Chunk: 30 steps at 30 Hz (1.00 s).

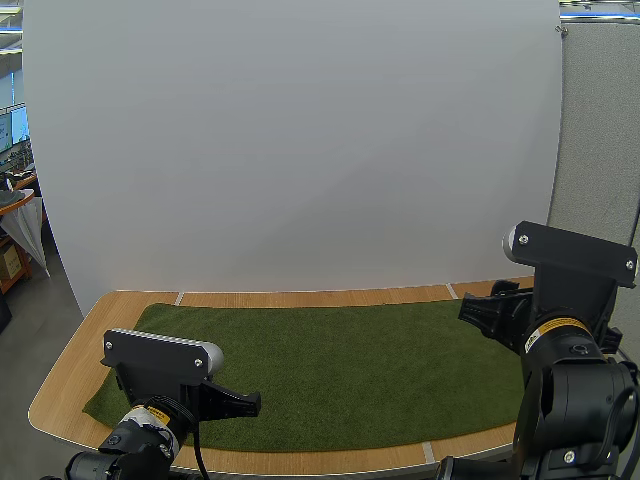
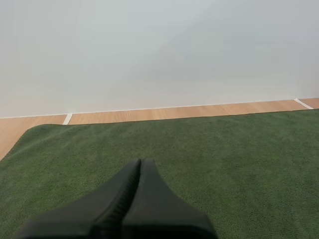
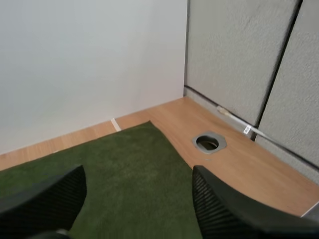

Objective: Fold the towel

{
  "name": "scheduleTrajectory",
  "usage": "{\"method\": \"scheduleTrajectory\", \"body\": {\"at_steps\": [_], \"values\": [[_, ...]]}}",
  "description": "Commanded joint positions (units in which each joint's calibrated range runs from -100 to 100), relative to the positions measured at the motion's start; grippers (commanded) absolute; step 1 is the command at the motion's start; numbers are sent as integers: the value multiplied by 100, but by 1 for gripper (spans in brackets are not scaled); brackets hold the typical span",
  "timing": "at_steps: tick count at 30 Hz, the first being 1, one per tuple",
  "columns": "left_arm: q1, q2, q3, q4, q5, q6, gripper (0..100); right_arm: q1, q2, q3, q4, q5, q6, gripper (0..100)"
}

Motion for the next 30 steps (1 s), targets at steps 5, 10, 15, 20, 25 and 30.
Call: {"method": "scheduleTrajectory", "body": {"at_steps": [5,10,15,20,25,30], "values": [[-18,-22,0,1,-47,-39,0,-26,2330,-1132,-29,42,-147,100],[-18,-22,0,1,-47,-39,0,-26,3874,-2067,-20,-156,-348,100],[-18,-22,0,1,-47,-39,0,-29,5284,-2724,444,-533,-1054,100],[-18,-22,0,1,-47,-39,0,-153,6439,-3418,709,-1050,-1722,100],[-18,-22,0,1,-47,-39,0,-602,7683,-4325,2154,-653,-3241,100],[-18,-22,0,1,-47,-39,0,-1026,8897,-5400,3301,149,-4687,100]]}}
